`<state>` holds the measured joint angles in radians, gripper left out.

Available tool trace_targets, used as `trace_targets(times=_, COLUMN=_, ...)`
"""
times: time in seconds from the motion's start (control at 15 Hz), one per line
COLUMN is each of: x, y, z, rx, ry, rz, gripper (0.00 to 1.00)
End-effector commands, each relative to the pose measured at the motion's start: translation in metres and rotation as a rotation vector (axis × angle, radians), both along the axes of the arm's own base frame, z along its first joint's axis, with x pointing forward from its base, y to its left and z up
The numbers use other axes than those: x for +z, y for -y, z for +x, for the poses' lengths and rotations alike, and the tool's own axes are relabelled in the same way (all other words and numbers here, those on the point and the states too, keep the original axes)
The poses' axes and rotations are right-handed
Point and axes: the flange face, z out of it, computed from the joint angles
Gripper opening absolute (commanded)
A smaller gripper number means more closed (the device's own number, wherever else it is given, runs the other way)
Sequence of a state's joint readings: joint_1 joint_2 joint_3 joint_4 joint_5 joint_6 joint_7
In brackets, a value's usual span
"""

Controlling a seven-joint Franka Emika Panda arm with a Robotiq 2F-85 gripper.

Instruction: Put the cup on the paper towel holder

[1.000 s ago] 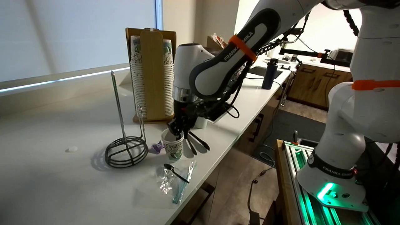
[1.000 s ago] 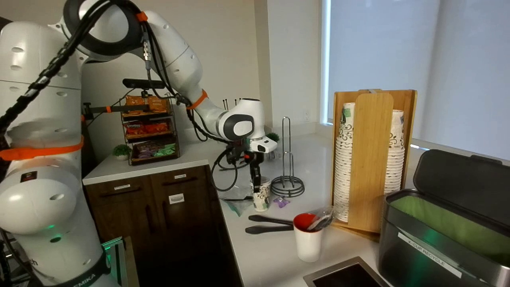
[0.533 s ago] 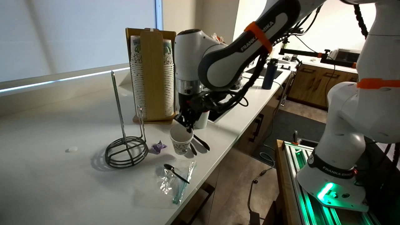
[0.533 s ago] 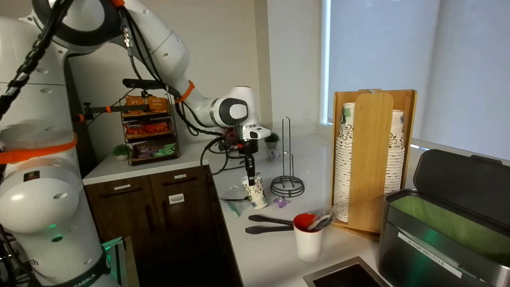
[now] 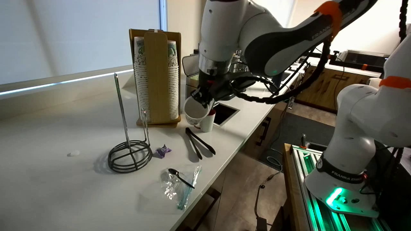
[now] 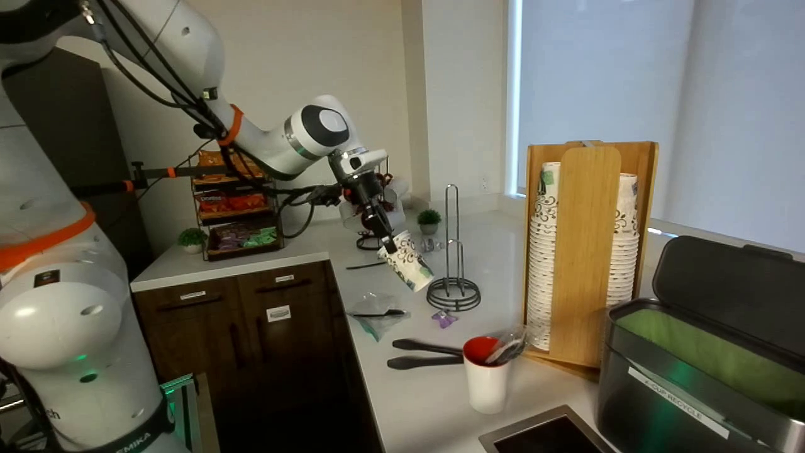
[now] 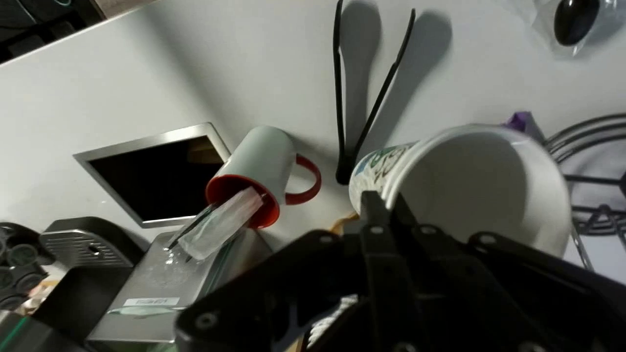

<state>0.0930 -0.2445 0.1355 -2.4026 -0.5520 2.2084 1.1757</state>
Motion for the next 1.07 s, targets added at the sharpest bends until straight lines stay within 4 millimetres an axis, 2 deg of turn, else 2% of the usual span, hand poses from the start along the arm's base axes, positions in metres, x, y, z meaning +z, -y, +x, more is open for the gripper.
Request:
trace_targets(times=0.0, x=0.029, y=-0.014, z=-0.023, rx=-0.148, ry=0.125, rz=-0.047, gripper=0.01)
trace_targets(times=0.13, x=0.046, y=-0.019, z=-0.026, rx=-0.232, ry=0.177, rz=-0.065, gripper=0.01)
trace_targets(times=0.27, x=0.059, y=-0.014, z=-0.017, rx=-0.326, ry=0.205, rz=-0.086, gripper=0.01)
trace_targets(times=0.33, x=0.049, y=-0.019, z=-0.023, rx=-0.24, ry=0.163, rz=-0.053, gripper=0.01)
trace_targets(times=0.4, x=0.054, y=-0.019, z=-0.022, rx=-0.247, ry=0.17, rz=-0.055, gripper=0.06)
trace_targets(times=0.6, x=0.052, y=-0.018, z=-0.021, rx=-0.245, ry=0.163, rz=-0.056, gripper=0.06)
trace_targets(times=0.67, x=0.043, y=-0.023, z=-0.023, rx=-0.277, ry=0.158, rz=-0.025, gripper=0.01)
trace_targets(times=0.73, x=0.049, y=-0.023, z=-0.018, rx=-0.304, ry=0.188, rz=-0.028, gripper=0.01)
trace_targets(times=0.87, x=0.092, y=-0.024, z=-0.002, rx=-0.308, ry=0.32, rz=-0.133, gripper=0.01)
trace_targets(times=1.0, x=0.132, y=-0.034, z=0.011, rx=-0.265, ry=0.382, rz=-0.233, gripper=0.01)
